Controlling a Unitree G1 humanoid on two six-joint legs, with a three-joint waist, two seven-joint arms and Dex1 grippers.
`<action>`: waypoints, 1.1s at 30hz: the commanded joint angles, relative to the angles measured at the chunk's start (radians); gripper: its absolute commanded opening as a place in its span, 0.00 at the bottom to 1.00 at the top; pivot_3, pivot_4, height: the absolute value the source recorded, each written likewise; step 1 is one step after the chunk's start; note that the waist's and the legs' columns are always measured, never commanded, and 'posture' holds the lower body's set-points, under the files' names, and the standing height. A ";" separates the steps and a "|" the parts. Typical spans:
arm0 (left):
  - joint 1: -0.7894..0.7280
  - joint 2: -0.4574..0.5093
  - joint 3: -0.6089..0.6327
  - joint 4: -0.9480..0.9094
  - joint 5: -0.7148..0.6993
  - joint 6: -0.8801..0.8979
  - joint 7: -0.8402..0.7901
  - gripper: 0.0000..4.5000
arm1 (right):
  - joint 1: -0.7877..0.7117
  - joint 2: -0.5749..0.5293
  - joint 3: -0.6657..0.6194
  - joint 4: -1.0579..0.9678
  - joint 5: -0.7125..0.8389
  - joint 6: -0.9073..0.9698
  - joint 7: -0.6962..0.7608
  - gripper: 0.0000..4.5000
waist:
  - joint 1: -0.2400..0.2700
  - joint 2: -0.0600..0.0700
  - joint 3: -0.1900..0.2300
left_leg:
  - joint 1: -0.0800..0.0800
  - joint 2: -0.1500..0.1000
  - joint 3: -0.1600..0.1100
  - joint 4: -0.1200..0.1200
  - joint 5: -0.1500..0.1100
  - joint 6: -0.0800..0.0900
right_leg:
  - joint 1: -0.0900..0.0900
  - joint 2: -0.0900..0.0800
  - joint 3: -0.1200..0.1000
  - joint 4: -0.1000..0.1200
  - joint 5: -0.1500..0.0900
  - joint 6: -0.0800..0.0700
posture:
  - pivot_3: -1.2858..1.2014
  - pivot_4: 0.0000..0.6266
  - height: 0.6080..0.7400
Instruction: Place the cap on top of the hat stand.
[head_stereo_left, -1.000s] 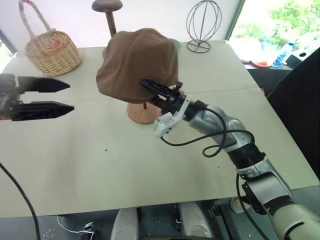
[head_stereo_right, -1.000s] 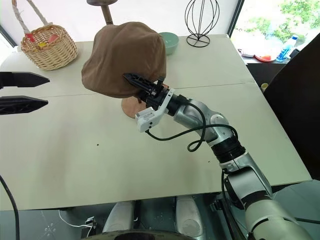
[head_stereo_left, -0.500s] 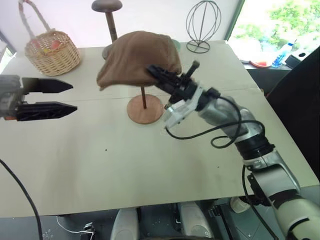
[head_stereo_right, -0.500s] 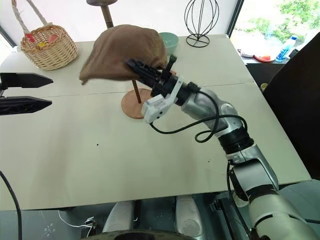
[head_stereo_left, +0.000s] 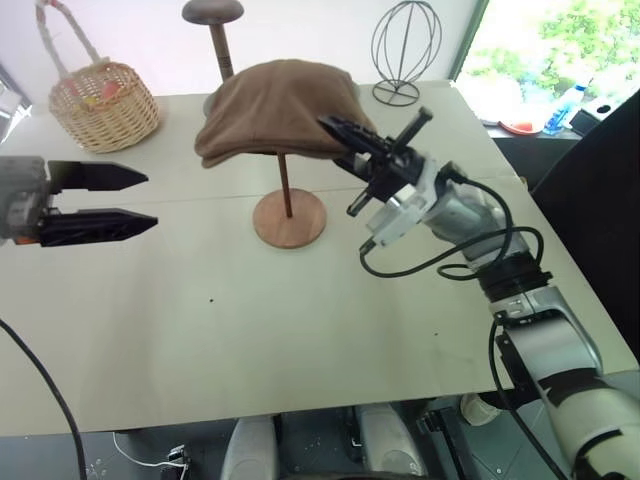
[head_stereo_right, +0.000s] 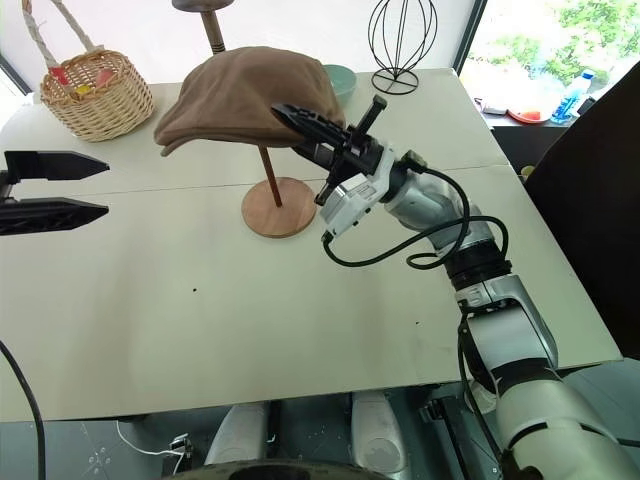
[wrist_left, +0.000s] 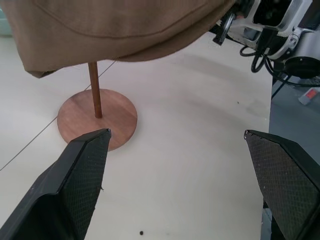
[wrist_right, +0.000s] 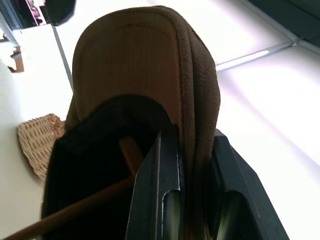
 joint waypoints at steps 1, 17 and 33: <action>-0.027 0.010 0.057 -0.014 -0.018 0.003 0.011 1.00 | -0.041 0.010 0.007 0.070 -0.039 -0.046 -0.008 0.12 | 0.001 0.000 0.000 | 0.000 0.000 0.000 0.000 0.000 0.000 | 0.000 0.000 0.000 0.000 0.000 0.000 | 0.52 0.24 1.00; -0.092 -0.007 0.057 0.012 -0.048 0.019 0.071 1.00 | 0.110 -0.133 -0.008 -0.208 0.203 0.152 0.267 0.89 | 0.010 0.000 0.000 | 0.001 0.000 0.000 0.001 0.000 0.000 | 0.000 0.000 0.000 0.004 0.000 0.000 | 0.52 0.24 1.00; -0.098 -0.013 0.045 0.049 0.018 -0.057 0.060 1.00 | 0.162 -0.658 -0.248 -0.559 1.211 1.463 0.975 0.89 | 0.003 0.000 0.001 | 0.013 0.000 0.001 0.005 0.000 0.000 | 0.004 0.006 0.010 0.007 0.001 -0.011 | 0.52 0.24 1.00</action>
